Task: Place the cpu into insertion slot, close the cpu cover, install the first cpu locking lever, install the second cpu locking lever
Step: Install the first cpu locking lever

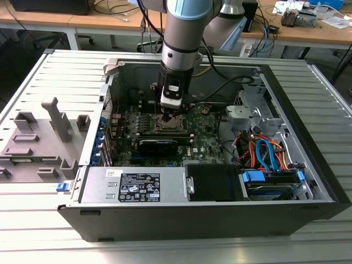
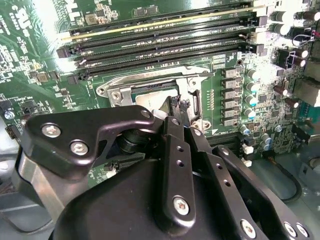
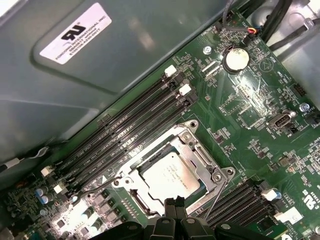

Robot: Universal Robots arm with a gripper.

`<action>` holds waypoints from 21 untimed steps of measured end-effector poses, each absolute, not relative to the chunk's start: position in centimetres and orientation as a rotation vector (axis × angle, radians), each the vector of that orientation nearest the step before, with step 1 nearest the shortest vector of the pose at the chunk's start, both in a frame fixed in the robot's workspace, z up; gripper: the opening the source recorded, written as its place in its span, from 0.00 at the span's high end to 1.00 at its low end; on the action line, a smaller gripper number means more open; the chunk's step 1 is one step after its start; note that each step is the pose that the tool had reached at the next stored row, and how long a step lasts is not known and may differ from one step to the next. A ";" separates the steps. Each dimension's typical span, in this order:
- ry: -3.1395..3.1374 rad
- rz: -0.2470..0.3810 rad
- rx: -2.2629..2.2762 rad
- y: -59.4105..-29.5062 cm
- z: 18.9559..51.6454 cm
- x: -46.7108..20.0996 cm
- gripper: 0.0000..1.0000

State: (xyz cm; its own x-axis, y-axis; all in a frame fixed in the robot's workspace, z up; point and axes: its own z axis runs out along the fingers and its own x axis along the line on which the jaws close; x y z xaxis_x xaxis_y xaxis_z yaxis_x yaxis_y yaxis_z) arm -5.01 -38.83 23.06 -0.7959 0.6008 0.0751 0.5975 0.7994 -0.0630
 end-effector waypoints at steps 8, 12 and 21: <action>-2.912 0.057 -0.909 -38.8 23.1 -5.0 0.89; -2.920 0.058 -0.883 -38.8 23.1 -5.0 0.89; -2.934 0.059 -0.836 -38.8 23.1 -5.0 0.89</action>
State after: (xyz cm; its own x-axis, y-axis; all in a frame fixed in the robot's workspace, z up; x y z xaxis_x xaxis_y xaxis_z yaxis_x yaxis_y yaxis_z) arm -5.01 -38.83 23.06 -0.8461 0.5276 0.0759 0.5241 0.8494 -0.0617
